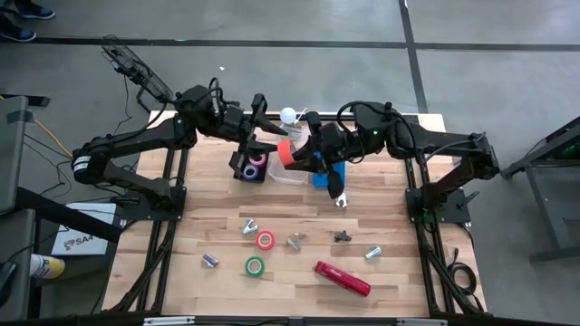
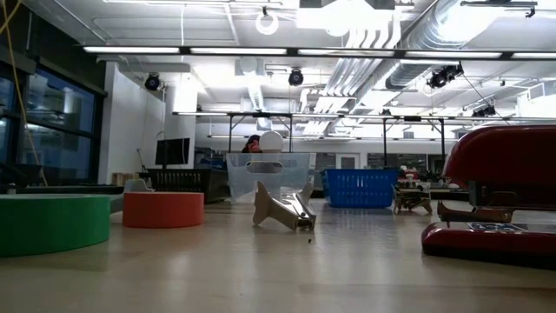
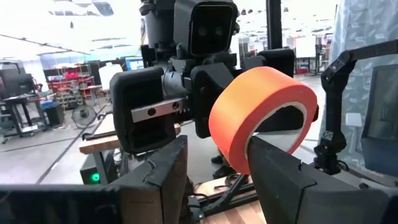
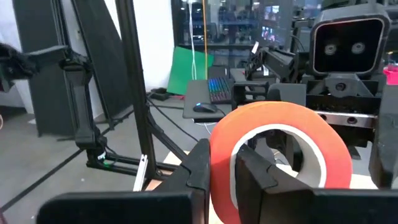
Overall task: Pick and place Stapler, Stapler remover, tape
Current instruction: Put the orange tape into the black basket
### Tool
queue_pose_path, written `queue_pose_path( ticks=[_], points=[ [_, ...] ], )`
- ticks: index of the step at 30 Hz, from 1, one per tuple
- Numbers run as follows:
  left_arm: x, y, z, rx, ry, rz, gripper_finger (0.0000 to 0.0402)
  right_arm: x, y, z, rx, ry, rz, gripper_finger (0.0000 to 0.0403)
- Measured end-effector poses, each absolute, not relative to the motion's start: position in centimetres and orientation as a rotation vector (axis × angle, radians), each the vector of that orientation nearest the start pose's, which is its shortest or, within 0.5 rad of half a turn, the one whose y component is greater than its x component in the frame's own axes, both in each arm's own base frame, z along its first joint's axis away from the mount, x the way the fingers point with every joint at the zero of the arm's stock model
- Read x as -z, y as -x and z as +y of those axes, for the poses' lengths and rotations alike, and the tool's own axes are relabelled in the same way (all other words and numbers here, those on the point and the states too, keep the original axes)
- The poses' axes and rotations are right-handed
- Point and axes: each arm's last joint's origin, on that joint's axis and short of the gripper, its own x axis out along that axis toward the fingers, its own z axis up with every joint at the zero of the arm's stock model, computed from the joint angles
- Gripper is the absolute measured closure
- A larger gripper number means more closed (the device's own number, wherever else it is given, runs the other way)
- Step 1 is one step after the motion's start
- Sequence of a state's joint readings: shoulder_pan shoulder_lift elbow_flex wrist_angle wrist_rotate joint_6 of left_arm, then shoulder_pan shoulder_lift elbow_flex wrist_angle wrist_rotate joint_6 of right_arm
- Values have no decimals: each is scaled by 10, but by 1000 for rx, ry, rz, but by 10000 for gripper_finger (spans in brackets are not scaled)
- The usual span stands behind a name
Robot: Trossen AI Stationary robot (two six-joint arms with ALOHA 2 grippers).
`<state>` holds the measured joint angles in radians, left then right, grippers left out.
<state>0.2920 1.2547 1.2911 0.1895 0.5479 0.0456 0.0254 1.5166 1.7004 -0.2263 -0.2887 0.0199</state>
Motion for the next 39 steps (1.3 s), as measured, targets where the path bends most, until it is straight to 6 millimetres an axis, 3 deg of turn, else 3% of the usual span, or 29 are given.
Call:
queue_pose_path(
  ticks=[19,23,28,39],
  points=[
    [-440,-267,65,191,-120,-183,244,-454,-348,14,-191,4,65,372],
    [-440,-267,65,188,-120,-183,282,-454,-348,14,-175,5,65,372],
    [-439,-267,65,175,-107,-171,369,-453,-348,12,-133,8,75,372],
    [-433,-268,66,169,-93,-118,368,-450,-348,12,-100,-31,115,302]
  ],
)
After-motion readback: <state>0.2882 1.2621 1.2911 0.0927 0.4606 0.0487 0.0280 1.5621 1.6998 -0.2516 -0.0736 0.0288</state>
